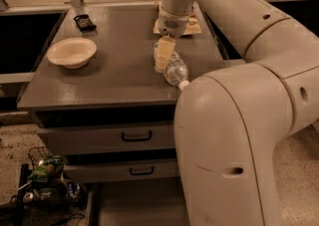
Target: Place blue plastic bottle into bottom drawer
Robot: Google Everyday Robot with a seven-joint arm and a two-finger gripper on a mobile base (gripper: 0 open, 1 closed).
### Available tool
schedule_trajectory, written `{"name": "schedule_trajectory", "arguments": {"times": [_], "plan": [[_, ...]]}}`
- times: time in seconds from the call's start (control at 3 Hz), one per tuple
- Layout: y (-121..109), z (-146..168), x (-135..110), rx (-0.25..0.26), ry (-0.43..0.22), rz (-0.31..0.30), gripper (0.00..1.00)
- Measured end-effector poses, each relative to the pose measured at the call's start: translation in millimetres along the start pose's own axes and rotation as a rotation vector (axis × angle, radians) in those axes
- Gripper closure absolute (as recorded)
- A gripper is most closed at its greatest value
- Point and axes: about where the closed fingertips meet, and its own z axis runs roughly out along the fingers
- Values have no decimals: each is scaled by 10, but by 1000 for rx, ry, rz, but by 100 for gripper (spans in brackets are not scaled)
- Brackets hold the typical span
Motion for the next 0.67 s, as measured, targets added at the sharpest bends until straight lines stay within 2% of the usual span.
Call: {"name": "schedule_trajectory", "arguments": {"times": [0.33,0.67], "plan": [[0,0,0,0,0,0,72],[0,0,0,0,0,0,100]]}}
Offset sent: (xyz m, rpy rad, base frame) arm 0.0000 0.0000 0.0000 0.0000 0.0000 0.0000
